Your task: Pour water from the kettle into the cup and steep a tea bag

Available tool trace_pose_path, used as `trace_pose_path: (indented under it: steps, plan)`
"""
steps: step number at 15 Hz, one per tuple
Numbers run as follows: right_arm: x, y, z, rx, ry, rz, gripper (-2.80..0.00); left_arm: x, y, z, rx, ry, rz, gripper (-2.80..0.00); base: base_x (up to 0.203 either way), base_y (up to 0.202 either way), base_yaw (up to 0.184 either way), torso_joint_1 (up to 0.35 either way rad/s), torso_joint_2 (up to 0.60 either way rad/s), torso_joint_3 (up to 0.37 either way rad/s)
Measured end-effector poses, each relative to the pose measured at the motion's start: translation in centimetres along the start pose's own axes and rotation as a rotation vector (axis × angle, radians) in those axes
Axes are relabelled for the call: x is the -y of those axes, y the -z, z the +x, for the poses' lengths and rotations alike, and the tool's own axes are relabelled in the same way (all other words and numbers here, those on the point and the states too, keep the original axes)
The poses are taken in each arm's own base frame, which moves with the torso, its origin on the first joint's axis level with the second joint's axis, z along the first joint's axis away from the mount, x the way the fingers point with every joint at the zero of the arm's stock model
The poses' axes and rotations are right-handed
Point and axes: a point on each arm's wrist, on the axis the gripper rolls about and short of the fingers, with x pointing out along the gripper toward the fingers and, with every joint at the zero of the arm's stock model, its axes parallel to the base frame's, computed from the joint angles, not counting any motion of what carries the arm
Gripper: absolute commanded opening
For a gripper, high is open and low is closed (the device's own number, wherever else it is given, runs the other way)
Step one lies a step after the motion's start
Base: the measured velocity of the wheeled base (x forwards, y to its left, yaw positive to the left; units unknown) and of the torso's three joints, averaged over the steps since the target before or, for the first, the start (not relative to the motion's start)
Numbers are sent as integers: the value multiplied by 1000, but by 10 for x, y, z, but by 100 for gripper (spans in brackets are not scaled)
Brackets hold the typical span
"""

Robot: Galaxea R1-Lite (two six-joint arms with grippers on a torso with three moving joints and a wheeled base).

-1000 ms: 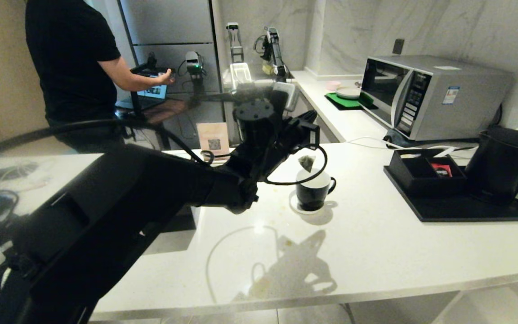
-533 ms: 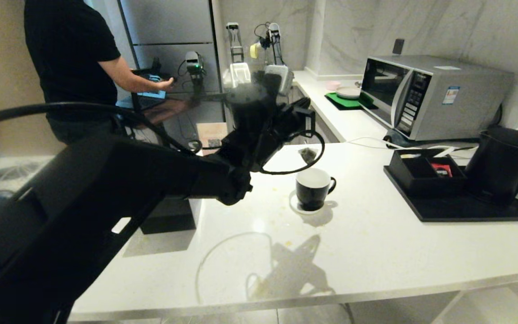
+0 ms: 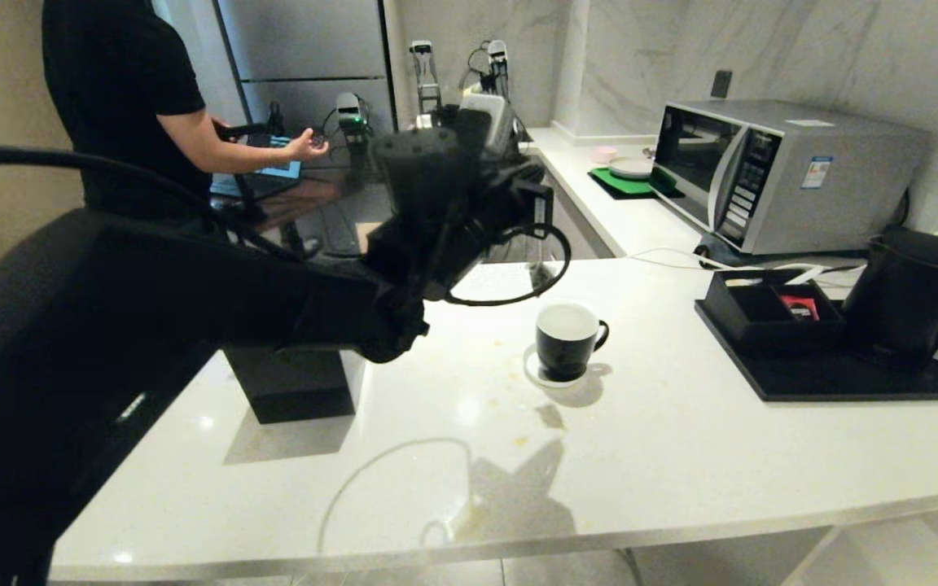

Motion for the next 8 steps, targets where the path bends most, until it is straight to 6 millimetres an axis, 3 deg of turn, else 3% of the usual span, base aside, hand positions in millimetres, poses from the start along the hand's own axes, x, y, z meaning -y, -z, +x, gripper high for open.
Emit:
trace_pose_path:
  steps: [8]
  plan:
    - [0, 0, 0, 0, 0, 0, -280, -43, -33, -29, 5, -117, 43, -280, 0, 0, 0, 0, 0, 0]
